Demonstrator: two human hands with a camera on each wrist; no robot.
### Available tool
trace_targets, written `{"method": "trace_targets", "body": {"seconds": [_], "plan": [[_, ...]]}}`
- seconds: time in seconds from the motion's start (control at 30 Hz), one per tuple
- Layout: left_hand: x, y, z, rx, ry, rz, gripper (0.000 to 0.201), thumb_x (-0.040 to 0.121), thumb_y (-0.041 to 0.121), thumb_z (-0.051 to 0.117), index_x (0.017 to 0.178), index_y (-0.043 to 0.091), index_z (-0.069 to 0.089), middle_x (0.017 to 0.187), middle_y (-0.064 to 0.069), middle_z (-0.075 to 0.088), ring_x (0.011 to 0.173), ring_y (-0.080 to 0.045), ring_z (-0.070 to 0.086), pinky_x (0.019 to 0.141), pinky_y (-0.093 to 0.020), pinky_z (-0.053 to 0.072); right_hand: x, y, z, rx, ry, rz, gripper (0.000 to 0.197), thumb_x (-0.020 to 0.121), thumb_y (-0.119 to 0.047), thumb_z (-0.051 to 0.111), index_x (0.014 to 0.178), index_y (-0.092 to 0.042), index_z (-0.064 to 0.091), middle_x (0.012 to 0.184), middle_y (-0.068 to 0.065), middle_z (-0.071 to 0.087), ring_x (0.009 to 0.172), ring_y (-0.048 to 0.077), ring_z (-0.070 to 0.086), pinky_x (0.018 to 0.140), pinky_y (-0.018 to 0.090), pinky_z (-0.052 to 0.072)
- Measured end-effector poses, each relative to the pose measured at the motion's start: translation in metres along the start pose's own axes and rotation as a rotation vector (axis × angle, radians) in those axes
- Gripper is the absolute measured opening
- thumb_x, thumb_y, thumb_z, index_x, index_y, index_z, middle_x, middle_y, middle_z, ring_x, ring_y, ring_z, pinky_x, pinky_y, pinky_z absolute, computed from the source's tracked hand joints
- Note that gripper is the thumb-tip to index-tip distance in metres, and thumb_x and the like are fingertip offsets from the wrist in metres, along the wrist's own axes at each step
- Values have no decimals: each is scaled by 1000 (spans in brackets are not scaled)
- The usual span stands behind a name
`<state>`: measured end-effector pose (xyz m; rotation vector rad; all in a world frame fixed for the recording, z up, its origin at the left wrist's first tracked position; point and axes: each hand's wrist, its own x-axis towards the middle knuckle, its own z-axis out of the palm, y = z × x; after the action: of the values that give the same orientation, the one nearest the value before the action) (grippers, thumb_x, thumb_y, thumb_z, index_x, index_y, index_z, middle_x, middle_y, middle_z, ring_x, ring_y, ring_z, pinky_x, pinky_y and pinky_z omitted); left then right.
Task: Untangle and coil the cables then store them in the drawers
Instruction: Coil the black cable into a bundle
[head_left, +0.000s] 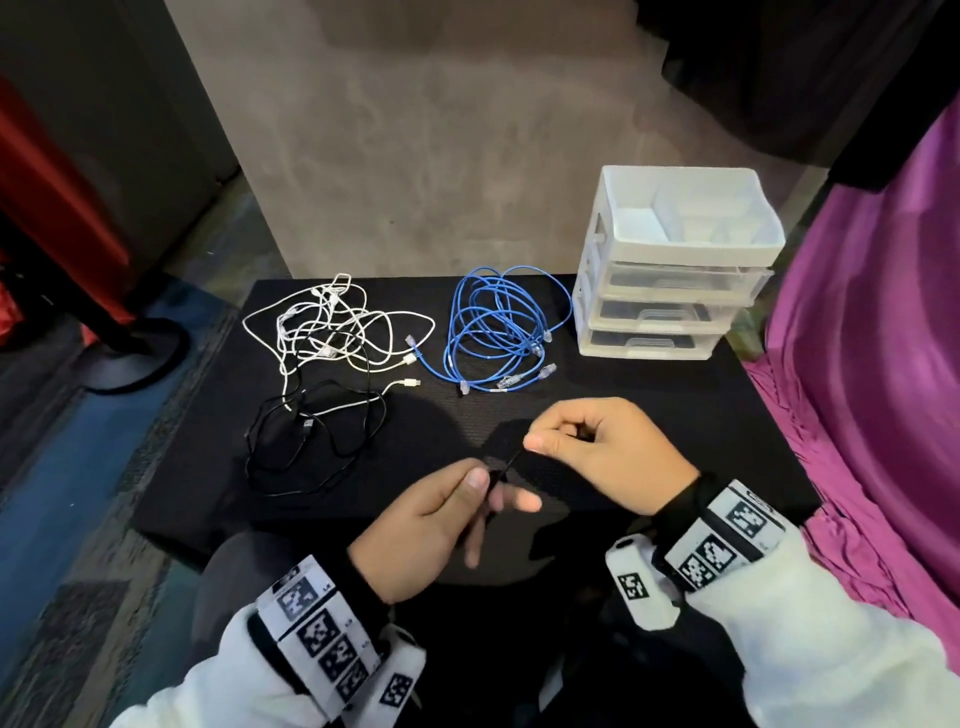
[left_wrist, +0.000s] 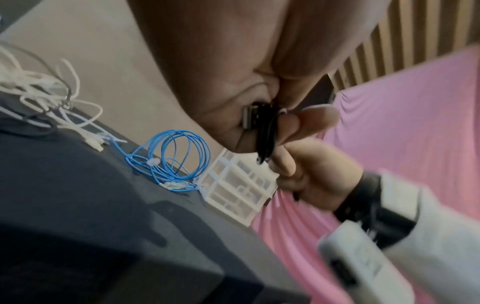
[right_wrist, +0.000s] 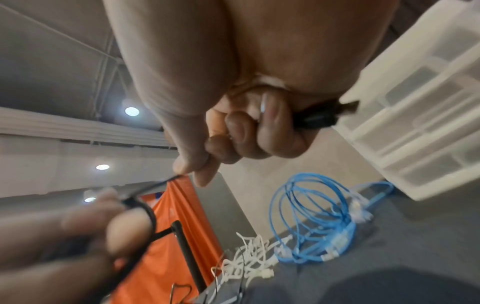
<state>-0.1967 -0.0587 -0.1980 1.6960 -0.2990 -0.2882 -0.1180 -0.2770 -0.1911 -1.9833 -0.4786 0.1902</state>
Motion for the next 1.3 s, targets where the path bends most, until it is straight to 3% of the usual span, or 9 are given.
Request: {"method": "trace_targets", "body": {"seconds": [0.2, 0.3, 0.4, 0.5, 0.67, 0.8, 1.03, 1.13, 1.3], "plan": [[6, 4, -15, -344, 170, -19, 32, 107, 34, 41, 87, 9, 44, 115, -22, 73, 47, -8, 33, 50, -18, 25, -5, 30, 16, 119, -51, 106, 18, 102, -19, 63, 93, -17, 79, 71, -7, 66, 64, -2, 56, 67, 13, 41], [3, -2, -17, -476, 200, -120, 28, 98, 36, 47, 86, 11, 49, 111, -21, 73, 49, -9, 35, 49, -23, 19, -10, 42, 24, -49, -10, 57, 14, 98, -21, 68, 93, -27, 80, 88, -4, 71, 88, 10, 65, 87, 22, 46], [1, -9, -13, -569, 183, -193, 28, 102, 34, 51, 86, 10, 50, 93, -13, 66, 52, -11, 42, 50, -18, 35, -13, 44, 33, -120, 88, 93, 11, 95, -21, 72, 89, -28, 79, 84, -1, 63, 78, 8, 60, 79, 22, 44], [2, -11, -6, -683, 170, -237, 26, 104, 26, 42, 85, 10, 47, 81, -8, 53, 55, -13, 47, 53, -18, 44, -15, 37, 42, 36, 116, 152, 10, 96, -25, 69, 91, -24, 78, 79, 5, 70, 70, 9, 62, 78, 38, 52], [5, -5, 6, -727, 212, -280, 26, 103, 24, 41, 81, 11, 44, 72, -5, 48, 55, -15, 50, 53, -20, 46, -20, 12, 54, 367, -18, 229, 57, 92, -60, 63, 106, -5, 72, 82, 2, 68, 75, 12, 61, 75, 36, 50], [9, -4, 11, -669, 291, -290, 33, 109, 19, 33, 77, 12, 40, 66, -4, 43, 50, -15, 44, 50, -21, 39, -21, 15, 58, 58, 163, 215, 51, 91, -43, 73, 138, -34, 55, 97, -9, 62, 71, 3, 57, 76, 18, 46], [12, -6, 14, -606, 321, -299, 35, 110, 21, 32, 77, 11, 42, 65, -3, 45, 51, -16, 46, 52, -23, 39, -27, 5, 61, -278, 162, -122, 55, 92, -29, 65, 145, -35, 53, 145, -13, 42, 132, 10, 44, 114, 21, 32], [11, -5, 16, -529, 275, -281, 35, 110, 21, 31, 78, 11, 42, 66, -3, 46, 52, -16, 48, 55, -26, 40, -26, 5, 65, -315, 92, -136, 47, 94, -19, 56, 140, -29, 60, 138, -18, 58, 121, 11, 53, 109, 12, 32], [7, -9, 13, -373, 267, -203, 37, 110, 23, 36, 82, 5, 51, 72, -6, 54, 60, -16, 56, 59, -27, 46, -25, 3, 69, -34, 103, 42, 26, 97, -12, 55, 105, -29, 72, 88, -11, 74, 88, 9, 69, 91, 36, 54]]}}
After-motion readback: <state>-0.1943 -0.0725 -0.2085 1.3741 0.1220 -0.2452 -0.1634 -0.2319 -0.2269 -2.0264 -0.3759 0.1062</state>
